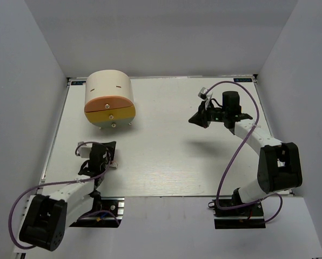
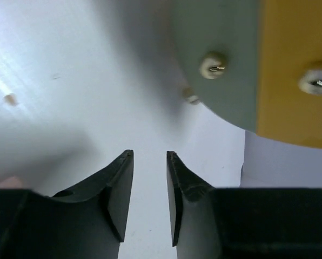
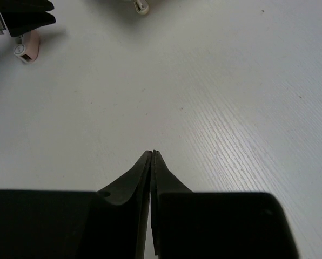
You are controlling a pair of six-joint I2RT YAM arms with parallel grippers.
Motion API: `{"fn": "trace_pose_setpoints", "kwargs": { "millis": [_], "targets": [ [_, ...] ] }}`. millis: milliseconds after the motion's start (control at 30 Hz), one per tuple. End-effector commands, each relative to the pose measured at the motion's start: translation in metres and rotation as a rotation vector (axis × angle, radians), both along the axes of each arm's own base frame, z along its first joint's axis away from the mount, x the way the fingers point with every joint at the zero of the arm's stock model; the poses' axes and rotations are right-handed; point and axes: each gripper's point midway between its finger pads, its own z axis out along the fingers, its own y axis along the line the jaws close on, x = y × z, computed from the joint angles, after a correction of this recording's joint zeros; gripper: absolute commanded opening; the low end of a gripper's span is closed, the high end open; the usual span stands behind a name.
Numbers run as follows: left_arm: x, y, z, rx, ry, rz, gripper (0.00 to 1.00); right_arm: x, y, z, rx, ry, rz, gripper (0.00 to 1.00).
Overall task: Sort the stationery into containers
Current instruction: Open the drawer
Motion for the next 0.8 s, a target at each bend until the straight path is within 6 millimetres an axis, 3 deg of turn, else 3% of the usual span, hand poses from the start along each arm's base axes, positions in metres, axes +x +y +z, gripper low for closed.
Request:
{"fn": "trace_pose_setpoints", "kwargs": {
  "millis": [0,133,200,267,367,767],
  "targets": [
    [0.017,-0.006,0.018,-0.192,-0.114,0.054,0.44,-0.005,-0.001,0.005,0.012,-0.018,0.017,0.08],
    [0.034,-0.004,0.018,-0.205,-0.135,0.064,0.49,-0.003,-0.004,0.004,0.01,-0.017,0.011,0.11],
    [0.046,-0.005,0.034,-0.225,-0.201,0.061,0.49,-0.003,-0.004,0.002,0.008,-0.012,0.01,0.11],
    [0.049,-0.004,0.025,-0.225,-0.185,0.06,0.5,-0.002,-0.005,0.003,0.009,-0.015,0.009,0.12],
    [0.06,-0.004,0.033,-0.242,-0.224,0.053,0.53,-0.002,-0.007,0.001,0.006,-0.016,0.006,0.14],
    [0.093,-0.003,0.046,-0.213,-0.288,0.024,0.53,0.0,-0.012,-0.01,-0.008,0.021,-0.005,0.15]
  ]
}}
